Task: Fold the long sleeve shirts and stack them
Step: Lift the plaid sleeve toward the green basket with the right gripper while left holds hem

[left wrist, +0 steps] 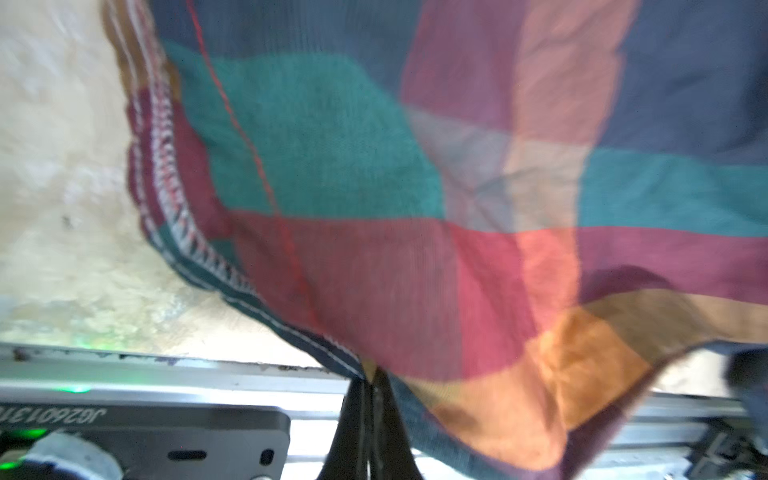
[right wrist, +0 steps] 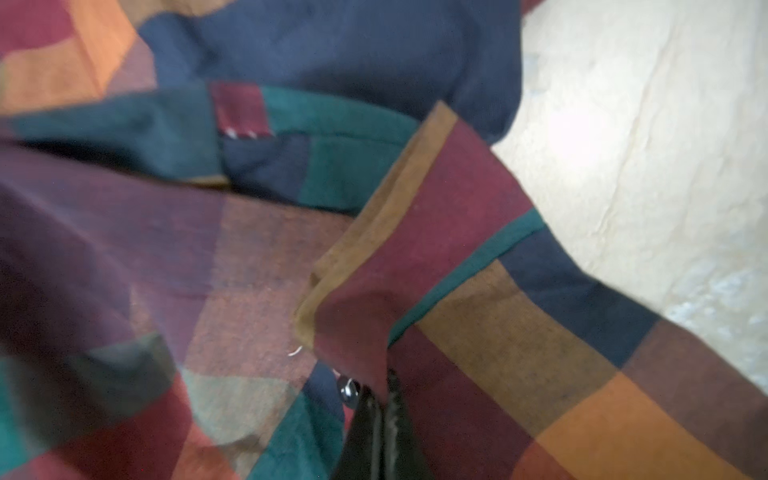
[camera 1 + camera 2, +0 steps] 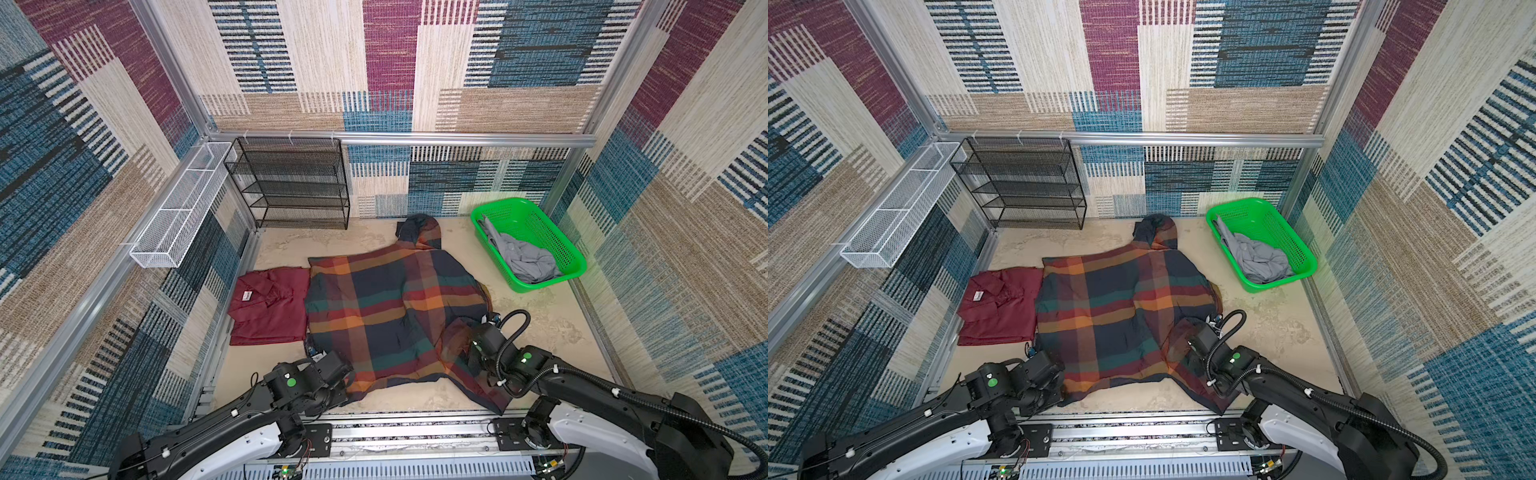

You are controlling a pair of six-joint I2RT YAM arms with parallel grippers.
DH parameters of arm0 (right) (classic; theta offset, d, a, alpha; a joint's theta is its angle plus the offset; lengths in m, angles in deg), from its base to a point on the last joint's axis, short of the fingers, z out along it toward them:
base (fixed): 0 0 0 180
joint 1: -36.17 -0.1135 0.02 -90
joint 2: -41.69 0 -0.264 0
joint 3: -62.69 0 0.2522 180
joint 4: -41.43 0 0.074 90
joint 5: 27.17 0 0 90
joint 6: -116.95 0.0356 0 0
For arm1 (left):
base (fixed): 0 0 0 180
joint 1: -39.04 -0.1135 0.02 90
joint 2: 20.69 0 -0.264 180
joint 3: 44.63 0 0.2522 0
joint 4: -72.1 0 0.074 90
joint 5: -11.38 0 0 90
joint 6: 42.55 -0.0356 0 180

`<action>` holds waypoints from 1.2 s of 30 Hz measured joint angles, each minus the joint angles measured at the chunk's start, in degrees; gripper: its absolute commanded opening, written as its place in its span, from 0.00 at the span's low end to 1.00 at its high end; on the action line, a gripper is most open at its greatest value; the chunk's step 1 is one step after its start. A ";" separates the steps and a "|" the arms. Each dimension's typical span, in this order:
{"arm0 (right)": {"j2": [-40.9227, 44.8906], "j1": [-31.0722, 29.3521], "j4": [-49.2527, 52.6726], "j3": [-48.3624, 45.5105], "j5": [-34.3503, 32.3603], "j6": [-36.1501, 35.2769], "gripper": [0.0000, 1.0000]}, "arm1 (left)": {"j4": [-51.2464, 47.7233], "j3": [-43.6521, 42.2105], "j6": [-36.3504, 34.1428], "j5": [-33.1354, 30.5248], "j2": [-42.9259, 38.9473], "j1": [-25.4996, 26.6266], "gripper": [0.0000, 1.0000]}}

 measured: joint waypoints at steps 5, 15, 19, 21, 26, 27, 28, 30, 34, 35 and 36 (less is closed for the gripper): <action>3.96 0.00 3.28 5.64 -0.17 -0.31 0.00 | -4.85 5.44 -2.08 -3.76 -2.05 -0.17 0.00; 10.99 -0.07 12.46 31.43 -2.43 -5.88 0.00 | -14.16 22.58 -6.88 -12.50 -2.86 -0.94 0.00; 8.63 -0.07 15.04 47.45 -6.16 -11.41 0.00 | -17.57 29.59 -9.40 -16.44 -2.38 -1.29 0.00; 6.78 -0.04 15.76 54.62 -8.22 -14.32 0.00 | -19.12 32.48 -10.49 -18.08 -1.95 -1.29 0.00; 4.92 -0.04 17.64 67.23 -12.09 -21.29 0.00 | -22.01 36.68 -11.96 -20.96 -2.38 -1.44 0.00; 4.85 -0.04 17.86 69.44 -12.44 -22.58 0.00 | -22.43 37.18 -12.11 -21.27 -2.71 -1.44 0.00; 4.85 -0.04 17.90 71.14 -12.44 -23.78 0.00 | -22.95 37.75 -12.39 -21.51 -2.99 -1.44 0.00; 4.85 -0.04 18.21 74.77 -12.35 -26.05 0.00 | -24.30 39.06 -12.63 -22.45 -3.32 -1.44 0.00; 4.13 -0.07 18.82 82.09 -10.84 -29.38 0.00 | -26.18 40.54 -13.09 -22.62 -3.65 -1.44 0.00; 3.67 -0.07 19.37 83.91 -10.25 -30.12 0.00 | -26.62 40.74 -13.18 -22.58 -3.63 -1.42 0.00; 3.28 -0.07 19.98 85.37 -9.99 -30.82 0.00 | -26.97 40.79 -13.35 -22.53 -3.63 -1.42 0.00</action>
